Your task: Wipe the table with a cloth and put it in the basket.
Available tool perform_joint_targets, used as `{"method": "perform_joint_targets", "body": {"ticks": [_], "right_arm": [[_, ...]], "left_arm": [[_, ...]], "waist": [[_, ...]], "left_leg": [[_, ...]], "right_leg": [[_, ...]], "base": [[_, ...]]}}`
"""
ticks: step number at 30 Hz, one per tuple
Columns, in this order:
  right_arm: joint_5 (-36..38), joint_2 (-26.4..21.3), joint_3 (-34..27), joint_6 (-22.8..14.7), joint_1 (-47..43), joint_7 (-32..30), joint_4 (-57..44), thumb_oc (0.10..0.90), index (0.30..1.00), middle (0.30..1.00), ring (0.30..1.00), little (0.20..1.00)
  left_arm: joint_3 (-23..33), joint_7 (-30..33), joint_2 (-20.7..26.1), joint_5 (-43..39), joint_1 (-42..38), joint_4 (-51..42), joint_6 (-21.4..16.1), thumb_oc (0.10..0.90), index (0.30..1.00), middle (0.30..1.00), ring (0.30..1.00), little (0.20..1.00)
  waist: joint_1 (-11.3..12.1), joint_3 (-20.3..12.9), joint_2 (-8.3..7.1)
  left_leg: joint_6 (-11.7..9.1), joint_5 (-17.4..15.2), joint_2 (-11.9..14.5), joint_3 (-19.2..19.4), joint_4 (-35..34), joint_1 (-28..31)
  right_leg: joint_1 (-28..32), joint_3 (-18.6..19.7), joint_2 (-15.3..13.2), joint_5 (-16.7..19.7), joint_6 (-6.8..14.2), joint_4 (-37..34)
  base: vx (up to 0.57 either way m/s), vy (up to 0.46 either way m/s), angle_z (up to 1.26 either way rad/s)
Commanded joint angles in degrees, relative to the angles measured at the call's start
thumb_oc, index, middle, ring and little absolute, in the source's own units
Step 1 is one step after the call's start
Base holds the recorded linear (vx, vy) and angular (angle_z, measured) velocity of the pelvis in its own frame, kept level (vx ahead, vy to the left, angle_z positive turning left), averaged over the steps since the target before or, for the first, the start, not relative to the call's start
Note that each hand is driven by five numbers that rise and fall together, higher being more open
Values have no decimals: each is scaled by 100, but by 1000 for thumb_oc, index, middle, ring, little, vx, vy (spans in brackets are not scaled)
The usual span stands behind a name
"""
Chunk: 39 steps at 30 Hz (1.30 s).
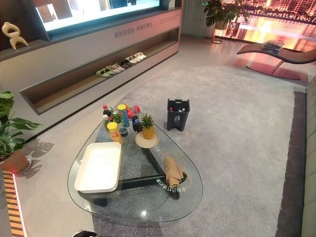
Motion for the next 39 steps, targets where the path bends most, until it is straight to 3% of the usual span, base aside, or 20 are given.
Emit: {"method": "perform_joint_targets", "body": {"ticks": [1,5,12,18,21,24,27,39], "right_arm": [[-5,-344,-42,23,-317,-197,267,800,900,900,900,900],[74,-431,-53,76,-382,-288,228,800,900,900,900,900],[405,-733,210,41,-1235,-600,47,800,900,900,900,900],[522,-843,395,-7,-1660,-747,-90,800,900,900,900,900],[828,-1028,421,-54,-2067,-995,-216,800,900,900,900,900],[939,-1126,392,-162,-2289,-1314,-372,800,900,900,900,900],[1016,-1186,313,-461,-2443,-1856,-645,800,900,900,900,900],[1044,-1422,98,-1373,-2617,-3018,-1423,800,900,900,900,900]], "left_arm": [[165,148,291,-296,-416,306,3,800,900,900,900,900],[263,254,375,-510,-498,270,-8,800,900,900,900,900],[550,49,818,-2159,-1553,34,-41,800,900,900,900,900],[585,-36,1018,-2948,-1981,-125,-265,800,900,900,900,900],[634,19,1204,-3521,-2413,-201,-349,800,900,900,900,900],[747,116,1296,-3901,-2557,-343,-370,800,900,900,900,900],[949,286,1337,-4246,-2605,-522,-459,800,900,900,900,900],[1388,709,1405,-5070,-2455,-855,-803,800,900,900,900,900]], "waist": [[-14,275,-156],[-8,420,-132],[-75,1370,16],[-25,1791,41],[-12,2088,30],[-8,2238,8],[9,2356,-15],[-4,2464,60]], "left_leg": [[192,-236,-367,-14,10,-49],[193,-152,-380,-50,10,-277],[257,140,-459,-144,10,-1266],[262,263,-517,-222,242,-1809],[238,157,-655,-275,1201,-2672],[255,63,-713,-255,1718,-3159],[314,-126,-772,-277,2370,-3790],[403,-592,-693,-282,3590,-5021]], "right_leg": [[-69,106,41,50,81,65],[-317,166,48,133,79,72],[-1469,367,133,359,-6,260],[-2029,285,131,197,-73,784],[-2726,163,63,46,-145,1492],[-3206,118,25,-37,-152,1949],[-3836,154,48,-220,-197,2601],[-5137,231,171,-686,-358,3891]], "base": [[36,-24,0],[-33,-3,-1],[-272,8,-3],[-141,2,4],[-179,-5,6],[-155,-8,17],[-91,-7,12],[-13,-7,0]]}}
